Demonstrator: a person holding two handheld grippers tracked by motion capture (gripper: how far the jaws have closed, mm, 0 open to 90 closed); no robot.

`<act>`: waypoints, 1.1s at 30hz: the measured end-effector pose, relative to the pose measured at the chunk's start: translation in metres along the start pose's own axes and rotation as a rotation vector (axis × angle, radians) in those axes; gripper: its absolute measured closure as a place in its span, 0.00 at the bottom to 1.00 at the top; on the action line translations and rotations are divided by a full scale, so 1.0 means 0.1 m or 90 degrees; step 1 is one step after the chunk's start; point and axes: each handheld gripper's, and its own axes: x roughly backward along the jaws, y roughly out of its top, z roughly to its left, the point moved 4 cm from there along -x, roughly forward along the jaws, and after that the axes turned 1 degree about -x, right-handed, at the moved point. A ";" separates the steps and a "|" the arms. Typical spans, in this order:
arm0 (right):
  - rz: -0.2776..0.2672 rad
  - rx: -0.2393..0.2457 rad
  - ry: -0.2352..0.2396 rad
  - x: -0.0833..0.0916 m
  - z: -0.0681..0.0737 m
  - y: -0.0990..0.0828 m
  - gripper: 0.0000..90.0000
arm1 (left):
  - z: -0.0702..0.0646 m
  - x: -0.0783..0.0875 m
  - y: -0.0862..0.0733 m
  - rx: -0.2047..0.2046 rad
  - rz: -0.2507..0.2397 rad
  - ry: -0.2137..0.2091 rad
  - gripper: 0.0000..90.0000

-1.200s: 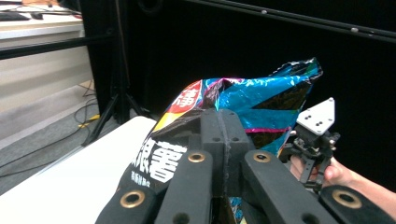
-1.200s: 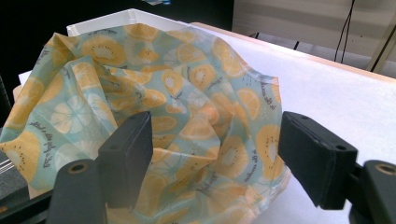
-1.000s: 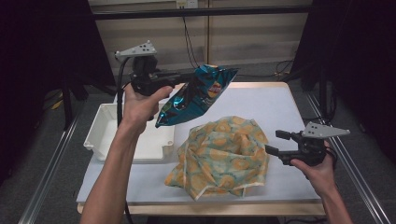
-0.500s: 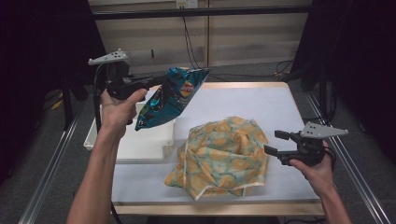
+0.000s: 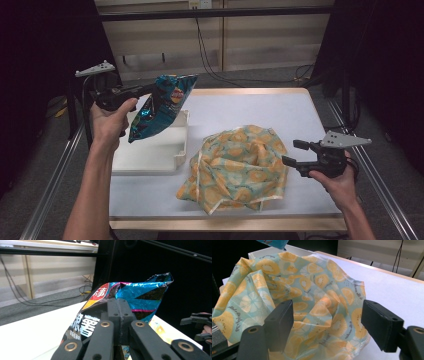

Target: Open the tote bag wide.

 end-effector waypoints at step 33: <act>0.007 0.005 0.002 -0.02 -0.01 -0.01 0.29 | 0.58 0.04 -0.43 0.055 0.007 0.129 1.00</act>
